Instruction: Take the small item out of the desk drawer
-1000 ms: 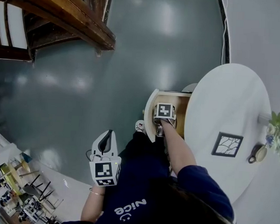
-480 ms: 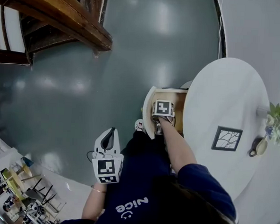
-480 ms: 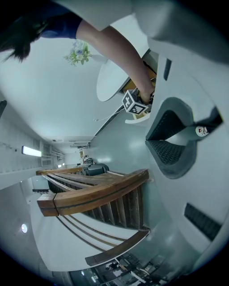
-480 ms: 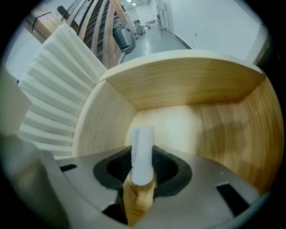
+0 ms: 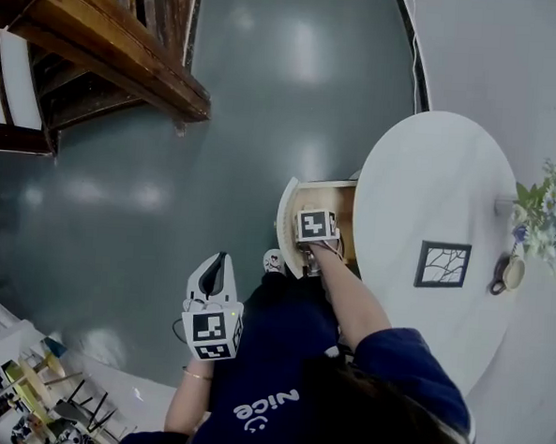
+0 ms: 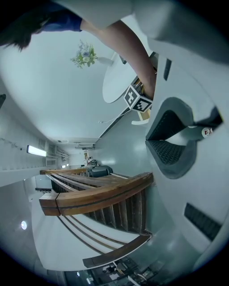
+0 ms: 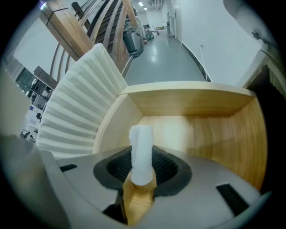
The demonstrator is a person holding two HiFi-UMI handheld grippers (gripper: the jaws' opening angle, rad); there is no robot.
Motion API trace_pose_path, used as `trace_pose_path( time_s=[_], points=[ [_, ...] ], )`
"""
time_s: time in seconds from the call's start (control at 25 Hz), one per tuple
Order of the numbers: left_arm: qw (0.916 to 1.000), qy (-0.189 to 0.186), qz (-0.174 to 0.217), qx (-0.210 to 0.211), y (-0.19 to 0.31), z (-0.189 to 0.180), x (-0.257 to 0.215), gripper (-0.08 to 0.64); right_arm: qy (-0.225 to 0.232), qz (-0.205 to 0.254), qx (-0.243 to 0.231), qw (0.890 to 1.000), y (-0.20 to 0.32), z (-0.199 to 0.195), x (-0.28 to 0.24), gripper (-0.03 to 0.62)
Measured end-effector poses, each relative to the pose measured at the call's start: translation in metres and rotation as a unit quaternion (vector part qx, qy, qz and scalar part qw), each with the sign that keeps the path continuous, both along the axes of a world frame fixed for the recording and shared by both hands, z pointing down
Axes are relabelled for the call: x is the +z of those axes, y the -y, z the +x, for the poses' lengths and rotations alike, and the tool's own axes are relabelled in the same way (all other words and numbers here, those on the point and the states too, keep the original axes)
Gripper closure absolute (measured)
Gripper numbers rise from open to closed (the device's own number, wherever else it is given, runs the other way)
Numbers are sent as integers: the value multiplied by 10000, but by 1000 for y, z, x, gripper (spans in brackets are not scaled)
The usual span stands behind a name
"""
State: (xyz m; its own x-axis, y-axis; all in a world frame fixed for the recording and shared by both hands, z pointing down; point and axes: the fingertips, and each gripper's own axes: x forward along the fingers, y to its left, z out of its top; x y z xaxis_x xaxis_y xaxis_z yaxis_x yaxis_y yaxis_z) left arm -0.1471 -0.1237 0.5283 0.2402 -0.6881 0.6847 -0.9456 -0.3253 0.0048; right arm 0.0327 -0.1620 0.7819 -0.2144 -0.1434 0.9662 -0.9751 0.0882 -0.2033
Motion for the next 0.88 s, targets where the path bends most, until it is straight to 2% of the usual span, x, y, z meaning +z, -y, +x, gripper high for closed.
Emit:
trace_pose_path(
  time_s=[0.16, 0.36, 0.48, 0.68, 0.88],
  points=[
    [9999, -157, 43, -6, 4, 0, -2, 555, -170, -98, 125, 9997, -13, 7, -15, 456],
    [9994, -351, 75, -27, 8, 0, -3, 555, -123, 304, 59, 9994, -6, 3, -35, 456],
    [9990, -443, 115, -1, 11, 2, -5, 555, -113, 373, 63, 9992, -8, 2, -46, 456],
    [9980, -608, 188, 50, 16, 5, -8, 555, -65, 838, -13, 9965, -1, -2, -69, 457],
    [9970, -718, 246, 125, 19, 8, -10, 555, -66, 1041, -5, 9945, -3, -3, -88, 457]
  ],
)
